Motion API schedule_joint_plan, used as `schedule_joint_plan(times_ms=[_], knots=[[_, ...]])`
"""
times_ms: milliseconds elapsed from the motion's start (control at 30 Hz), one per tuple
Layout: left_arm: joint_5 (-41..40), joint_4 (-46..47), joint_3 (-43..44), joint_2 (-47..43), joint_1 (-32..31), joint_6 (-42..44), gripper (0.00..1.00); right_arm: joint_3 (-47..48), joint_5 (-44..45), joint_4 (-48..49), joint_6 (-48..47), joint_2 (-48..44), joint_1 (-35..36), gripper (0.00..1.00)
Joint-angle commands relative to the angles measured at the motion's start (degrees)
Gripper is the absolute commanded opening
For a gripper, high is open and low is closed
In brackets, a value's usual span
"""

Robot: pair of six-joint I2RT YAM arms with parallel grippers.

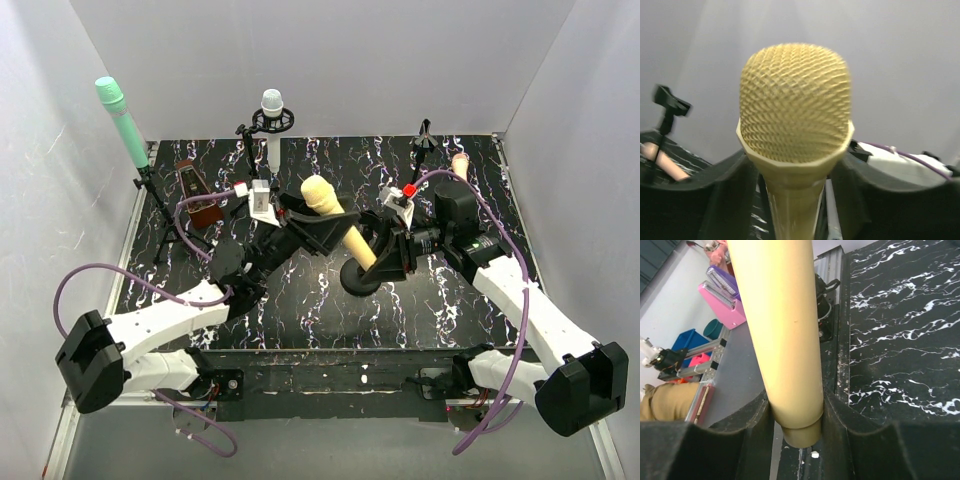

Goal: Attach the microphones to the stand

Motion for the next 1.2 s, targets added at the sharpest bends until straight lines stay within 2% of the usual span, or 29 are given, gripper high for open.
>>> schedule_joint_plan(times_ms=[0, 133, 333, 533, 667, 1000, 1167], knots=[[6.93, 1.81, 0.17, 3.10, -0.33, -4.64, 0.66, 1.89, -4.01, 1.45, 1.21, -0.82, -0.03, 0.01], [8.17, 8.67, -2.90, 5.74, -0.59, -8.69, 0.73, 0.58, -5.15, 8.73, 8.32, -0.74, -0.47, 0.01], [7.12, 14.47, -5.89, 8.03, -2.26, -8.96, 0.73, -3.73, -5.07, 25.78, 22.12, -0.47, -1.61, 0.01], [6.06, 18.34, -6.07, 10.14, -3.93, -7.20, 0.71, -5.75, -3.40, 32.82, 28.45, 0.06, -2.49, 0.01], [5.01, 21.24, -6.16, 12.34, -5.08, -6.94, 0.69, -7.42, -2.25, 41.34, 34.78, 0.41, -3.19, 0.01], [-1.32, 27.22, -6.34, 15.15, -6.31, -2.20, 0.59, -8.83, -0.58, 41.53, 35.76, 0.14, -3.28, 0.01], [-3.34, 29.07, -5.37, 16.38, -6.92, -0.79, 0.58, -9.27, -0.14, 41.53, 35.76, -0.21, -3.28, 0.01]])
